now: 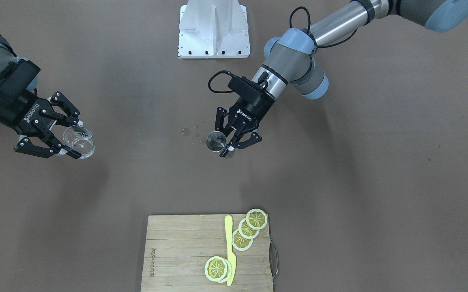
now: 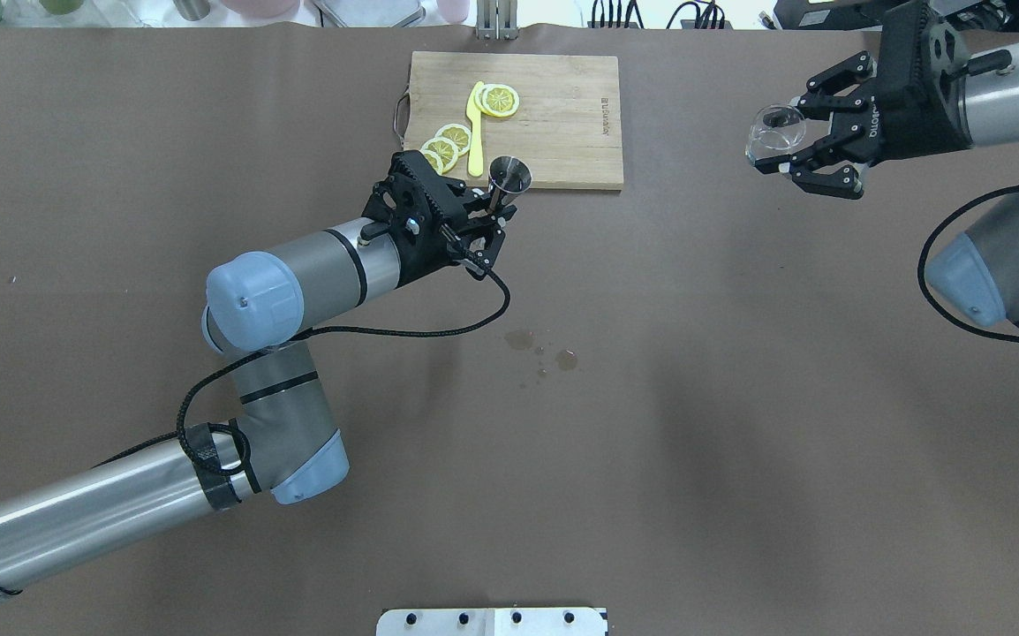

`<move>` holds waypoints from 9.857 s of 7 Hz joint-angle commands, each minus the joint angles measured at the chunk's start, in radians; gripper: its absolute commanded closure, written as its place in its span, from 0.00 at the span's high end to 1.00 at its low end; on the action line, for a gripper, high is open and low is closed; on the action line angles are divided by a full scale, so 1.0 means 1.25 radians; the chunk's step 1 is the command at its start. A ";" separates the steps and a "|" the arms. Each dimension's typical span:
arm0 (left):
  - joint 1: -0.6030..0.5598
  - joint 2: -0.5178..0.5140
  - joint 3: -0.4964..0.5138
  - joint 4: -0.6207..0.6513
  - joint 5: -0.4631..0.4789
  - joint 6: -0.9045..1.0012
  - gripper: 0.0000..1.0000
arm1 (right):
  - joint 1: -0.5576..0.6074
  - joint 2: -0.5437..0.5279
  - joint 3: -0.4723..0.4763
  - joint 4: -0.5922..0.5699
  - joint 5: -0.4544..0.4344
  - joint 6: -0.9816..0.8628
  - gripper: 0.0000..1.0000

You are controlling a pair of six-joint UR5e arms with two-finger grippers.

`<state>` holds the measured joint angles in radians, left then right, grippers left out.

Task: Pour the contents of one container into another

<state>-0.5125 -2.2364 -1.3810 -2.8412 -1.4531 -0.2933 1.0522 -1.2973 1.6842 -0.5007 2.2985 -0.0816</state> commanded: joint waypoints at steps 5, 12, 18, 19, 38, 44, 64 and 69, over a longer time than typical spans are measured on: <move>0.001 -0.011 0.016 -0.011 -0.028 -0.038 0.00 | -0.040 0.015 0.104 -0.199 -0.008 -0.159 0.00; 0.004 -0.009 0.015 -0.012 -0.044 -0.037 0.00 | -0.167 0.120 0.147 -0.396 -0.149 -0.172 0.00; 0.003 -0.001 0.004 -0.016 -0.044 -0.033 0.00 | -0.212 0.191 0.147 -0.538 -0.234 -0.169 0.00; 0.003 -0.001 0.004 -0.018 -0.044 -0.033 0.00 | -0.216 0.201 0.147 -0.558 -0.243 -0.169 0.00; 0.000 -0.001 0.003 -0.024 -0.059 -0.032 0.00 | -0.261 0.368 0.166 -0.935 -0.328 -0.315 0.00; -0.001 0.000 0.003 -0.026 -0.059 -0.030 0.00 | -0.273 0.419 0.147 -1.052 -0.389 -0.437 0.00; 0.001 0.001 0.006 -0.026 -0.054 -0.032 0.00 | -0.310 0.552 0.061 -1.196 -0.543 -0.632 0.00; 0.001 -0.005 0.011 -0.022 -0.052 -0.032 0.00 | -0.319 0.564 0.050 -1.201 -0.549 -0.632 0.00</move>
<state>-0.5096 -2.2423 -1.3671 -2.8686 -1.5187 -0.3329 0.6543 -0.5971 1.7512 -2.0004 1.6137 -0.8713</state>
